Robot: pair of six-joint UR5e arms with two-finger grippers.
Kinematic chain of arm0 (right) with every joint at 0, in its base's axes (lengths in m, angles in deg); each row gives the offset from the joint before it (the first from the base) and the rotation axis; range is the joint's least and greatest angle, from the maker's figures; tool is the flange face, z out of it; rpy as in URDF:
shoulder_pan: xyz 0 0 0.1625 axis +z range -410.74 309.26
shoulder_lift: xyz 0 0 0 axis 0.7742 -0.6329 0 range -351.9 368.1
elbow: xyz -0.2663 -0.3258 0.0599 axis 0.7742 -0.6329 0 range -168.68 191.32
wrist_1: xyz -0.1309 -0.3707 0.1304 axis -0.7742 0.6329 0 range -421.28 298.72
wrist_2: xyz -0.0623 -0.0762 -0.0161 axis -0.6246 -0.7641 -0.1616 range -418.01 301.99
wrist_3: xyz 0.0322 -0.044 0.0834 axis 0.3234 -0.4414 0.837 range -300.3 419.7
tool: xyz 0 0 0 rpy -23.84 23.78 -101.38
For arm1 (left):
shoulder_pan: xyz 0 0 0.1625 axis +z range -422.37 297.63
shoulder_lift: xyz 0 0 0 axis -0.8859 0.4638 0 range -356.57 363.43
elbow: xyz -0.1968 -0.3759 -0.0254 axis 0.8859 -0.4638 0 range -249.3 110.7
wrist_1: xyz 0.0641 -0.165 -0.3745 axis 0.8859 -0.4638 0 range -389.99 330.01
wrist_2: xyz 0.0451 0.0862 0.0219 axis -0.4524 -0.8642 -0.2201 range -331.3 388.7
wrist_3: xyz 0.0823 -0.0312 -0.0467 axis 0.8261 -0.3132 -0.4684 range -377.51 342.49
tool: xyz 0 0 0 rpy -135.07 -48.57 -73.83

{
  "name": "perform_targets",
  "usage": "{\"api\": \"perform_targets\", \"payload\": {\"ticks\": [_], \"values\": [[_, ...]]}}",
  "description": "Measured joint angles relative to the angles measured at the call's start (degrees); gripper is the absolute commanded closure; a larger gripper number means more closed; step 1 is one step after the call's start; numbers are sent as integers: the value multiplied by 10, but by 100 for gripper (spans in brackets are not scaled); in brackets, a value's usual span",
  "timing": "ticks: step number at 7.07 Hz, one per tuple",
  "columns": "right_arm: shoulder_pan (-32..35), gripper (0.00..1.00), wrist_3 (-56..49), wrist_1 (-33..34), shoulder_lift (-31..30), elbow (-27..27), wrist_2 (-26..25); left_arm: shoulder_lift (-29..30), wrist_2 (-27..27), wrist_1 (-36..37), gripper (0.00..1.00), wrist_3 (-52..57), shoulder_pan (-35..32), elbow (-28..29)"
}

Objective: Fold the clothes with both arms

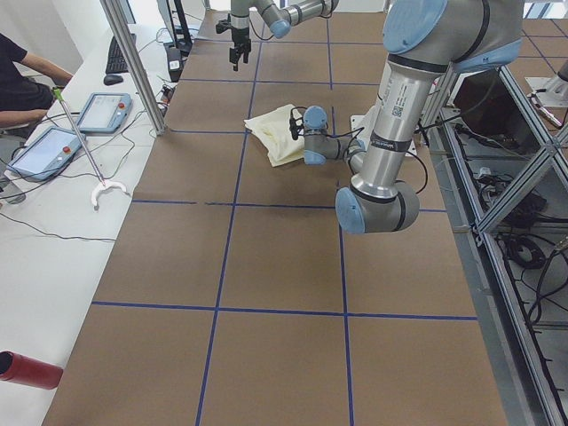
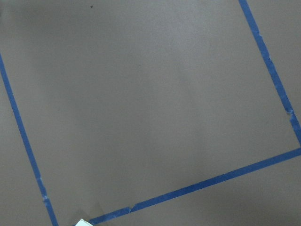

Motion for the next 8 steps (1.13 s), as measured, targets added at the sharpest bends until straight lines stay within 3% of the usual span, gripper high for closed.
{"api": "perform_targets", "payload": {"ticks": [3,5,6,8], "values": [[2,0,-3,0,-4,8,0,-48,6,3,0,4,12,-56],[17,0,-59,0,-45,46,-1,-70,13,37,0,37,-37,-84],[32,0,-107,0,-75,67,-1,-79,26,99,0,104,-97,-111],[74,0,-232,0,-136,82,-1,-90,41,309,0,322,-234,-187]]}}
